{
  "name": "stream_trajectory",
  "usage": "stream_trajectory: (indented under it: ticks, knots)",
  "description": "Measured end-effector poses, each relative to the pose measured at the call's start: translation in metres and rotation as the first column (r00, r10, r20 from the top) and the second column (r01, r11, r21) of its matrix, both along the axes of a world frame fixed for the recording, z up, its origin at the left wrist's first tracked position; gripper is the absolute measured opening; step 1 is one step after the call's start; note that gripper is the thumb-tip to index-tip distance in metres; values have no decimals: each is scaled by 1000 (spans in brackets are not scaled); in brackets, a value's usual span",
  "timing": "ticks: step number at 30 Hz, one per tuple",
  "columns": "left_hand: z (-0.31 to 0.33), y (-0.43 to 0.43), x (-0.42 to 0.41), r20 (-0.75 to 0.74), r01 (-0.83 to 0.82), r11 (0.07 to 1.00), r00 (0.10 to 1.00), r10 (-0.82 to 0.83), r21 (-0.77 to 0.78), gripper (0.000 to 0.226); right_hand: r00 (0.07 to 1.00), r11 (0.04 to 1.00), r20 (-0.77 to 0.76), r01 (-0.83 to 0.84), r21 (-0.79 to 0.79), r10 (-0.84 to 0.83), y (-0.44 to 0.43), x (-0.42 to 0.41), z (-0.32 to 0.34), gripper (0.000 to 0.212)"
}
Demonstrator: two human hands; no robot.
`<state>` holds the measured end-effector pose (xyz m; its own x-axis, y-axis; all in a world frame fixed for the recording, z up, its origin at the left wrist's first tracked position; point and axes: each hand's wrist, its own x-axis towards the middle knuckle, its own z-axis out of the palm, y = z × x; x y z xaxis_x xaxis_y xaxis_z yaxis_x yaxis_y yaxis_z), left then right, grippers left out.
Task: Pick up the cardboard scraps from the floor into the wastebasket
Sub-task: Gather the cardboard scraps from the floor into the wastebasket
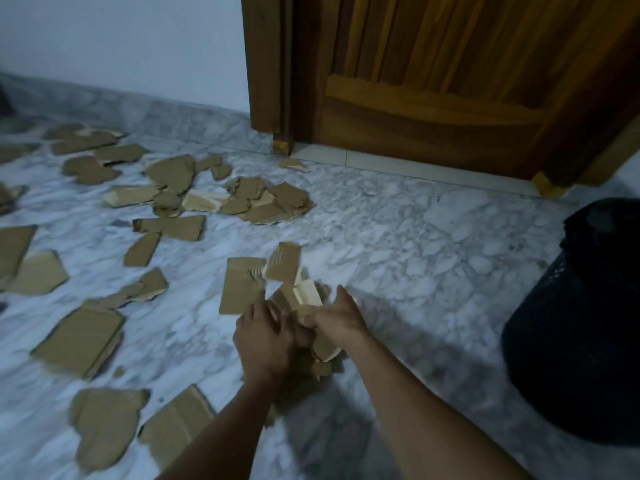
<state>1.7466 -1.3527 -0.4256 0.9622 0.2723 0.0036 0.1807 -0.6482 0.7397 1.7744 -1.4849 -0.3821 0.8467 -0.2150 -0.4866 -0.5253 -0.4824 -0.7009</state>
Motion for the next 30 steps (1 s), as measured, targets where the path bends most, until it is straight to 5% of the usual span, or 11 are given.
stream_trajectory:
  ticks: [3, 7, 13, 18, 23, 28, 30]
  knots:
    - [11, 7, -8, -60, -88, 996, 994, 87, -27, 77, 997, 997, -56, -47, -53, 44, 13, -17, 3, 58]
    - [32, 25, -30, -147, -131, 981, 977, 152, 145, 83, 983, 924, -75, -181, -336, 165, 32, -27, 7, 53]
    - [13, 66, -105, -573, 331, 900, 811, -118, 284, 157, 825, 732, -217, -564, -382, 522, 28, 7, 21, 126]
    - [-3, 63, -110, -405, 245, 899, 911, -84, 363, 149, 714, 633, -220, -694, -343, 664, 37, 27, 19, 123]
    - [-11, 71, -115, -232, 268, 846, 957, -177, 460, 108, 853, 845, -17, -519, -130, 522, 39, 1, 3, 109]
    - [6, 75, -115, -187, 211, 957, 967, -174, 199, 111, 942, 945, 191, -302, 124, 276, 32, -48, -16, 75]
    - [26, 72, -111, -163, 186, 974, 965, -206, -129, 96, 960, 963, 250, -181, 199, 129, 25, -66, -20, 69]
